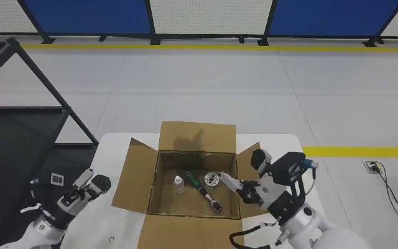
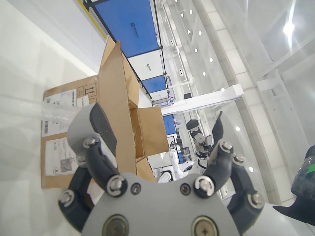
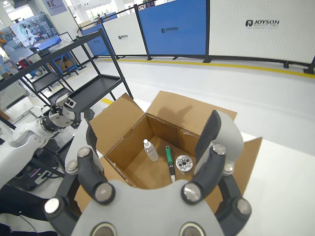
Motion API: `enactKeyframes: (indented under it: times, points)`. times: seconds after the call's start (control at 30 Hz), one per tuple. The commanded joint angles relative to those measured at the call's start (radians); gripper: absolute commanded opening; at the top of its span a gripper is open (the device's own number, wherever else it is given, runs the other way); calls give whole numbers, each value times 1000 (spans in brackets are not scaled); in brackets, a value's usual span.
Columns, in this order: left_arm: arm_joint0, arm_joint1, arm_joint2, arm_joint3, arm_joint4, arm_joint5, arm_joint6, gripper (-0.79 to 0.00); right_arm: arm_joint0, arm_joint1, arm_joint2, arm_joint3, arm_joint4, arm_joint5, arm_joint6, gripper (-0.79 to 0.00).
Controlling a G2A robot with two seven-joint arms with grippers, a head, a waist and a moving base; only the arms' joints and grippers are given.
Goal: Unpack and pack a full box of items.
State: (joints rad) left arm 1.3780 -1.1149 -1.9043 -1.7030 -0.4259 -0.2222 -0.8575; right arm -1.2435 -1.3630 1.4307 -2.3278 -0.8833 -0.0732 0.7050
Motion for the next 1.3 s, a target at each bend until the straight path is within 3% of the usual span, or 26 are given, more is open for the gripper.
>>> enactKeyframes:
  times: [0.0,0.13,0.53,0.83,0.97,1.27]
  points:
    - [-16,6,4,24,18,1,-56,0,-30,5,97,-1,118,-6,20,0]
    - [-36,14,18,49,36,8,-101,0,-93,10,252,10,293,29,1,0]
    - [-34,14,33,36,24,19,-97,0,-101,9,246,26,295,48,-14,0]
    - [-32,19,87,-22,33,52,-99,0,-25,20,274,160,510,234,155,0]
    - [-35,21,98,-40,16,53,-107,0,-12,29,285,200,549,252,214,0]
    - [-32,27,129,-95,-2,64,-126,0,-1,43,243,236,677,185,298,0]
